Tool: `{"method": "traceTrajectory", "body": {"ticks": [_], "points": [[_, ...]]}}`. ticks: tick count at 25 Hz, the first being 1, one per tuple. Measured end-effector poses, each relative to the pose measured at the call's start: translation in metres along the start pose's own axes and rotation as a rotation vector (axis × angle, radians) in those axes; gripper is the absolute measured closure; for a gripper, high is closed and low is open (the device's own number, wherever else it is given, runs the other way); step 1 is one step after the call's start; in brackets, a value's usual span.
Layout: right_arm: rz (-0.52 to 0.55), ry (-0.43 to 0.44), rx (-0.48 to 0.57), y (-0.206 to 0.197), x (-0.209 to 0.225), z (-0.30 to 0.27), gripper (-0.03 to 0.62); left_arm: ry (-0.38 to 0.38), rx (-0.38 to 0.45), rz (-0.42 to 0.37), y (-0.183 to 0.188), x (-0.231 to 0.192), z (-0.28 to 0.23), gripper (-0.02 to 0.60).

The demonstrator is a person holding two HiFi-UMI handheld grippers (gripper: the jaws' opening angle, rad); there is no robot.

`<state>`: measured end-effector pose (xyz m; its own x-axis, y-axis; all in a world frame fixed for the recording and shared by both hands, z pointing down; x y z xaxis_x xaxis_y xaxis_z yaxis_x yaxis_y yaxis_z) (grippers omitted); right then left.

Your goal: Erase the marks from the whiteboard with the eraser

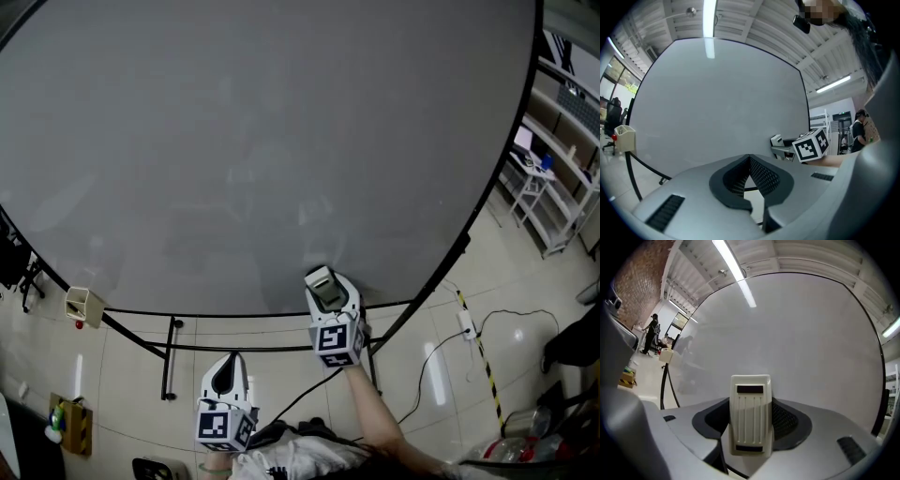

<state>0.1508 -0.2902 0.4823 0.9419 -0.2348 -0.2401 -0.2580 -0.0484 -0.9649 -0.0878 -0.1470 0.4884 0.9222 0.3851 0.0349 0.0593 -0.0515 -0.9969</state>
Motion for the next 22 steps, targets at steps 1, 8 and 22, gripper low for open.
{"method": "traceTrajectory", "body": {"ticks": [1, 8, 22], "points": [[-0.012, 0.009, 0.000, 0.001, 0.008, 0.002, 0.322, 0.005, -0.004, -0.004, -0.002, -0.003, 0.001, 0.580], [-0.014, -0.029, 0.005, -0.001, 0.106, 0.038, 0.322, 0.020, -0.020, 0.025, -0.007, -0.006, 0.005, 0.580], [-0.508, -0.284, 0.169, -0.031, 0.184, 0.062, 0.322, 0.072, -0.053, 0.078, -0.017, -0.022, 0.004, 0.580]]}}
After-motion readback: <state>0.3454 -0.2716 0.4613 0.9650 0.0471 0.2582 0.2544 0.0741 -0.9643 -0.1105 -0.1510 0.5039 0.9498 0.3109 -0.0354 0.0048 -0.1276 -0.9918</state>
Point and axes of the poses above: the fingertips, and each gripper's own axes: z backward along the fingers, x to its right, y out of its top, the point moved 6 cm from there along z, backward along the fingers, and after that the axes turned 8 degrees about -z, right-handed, at the moved point
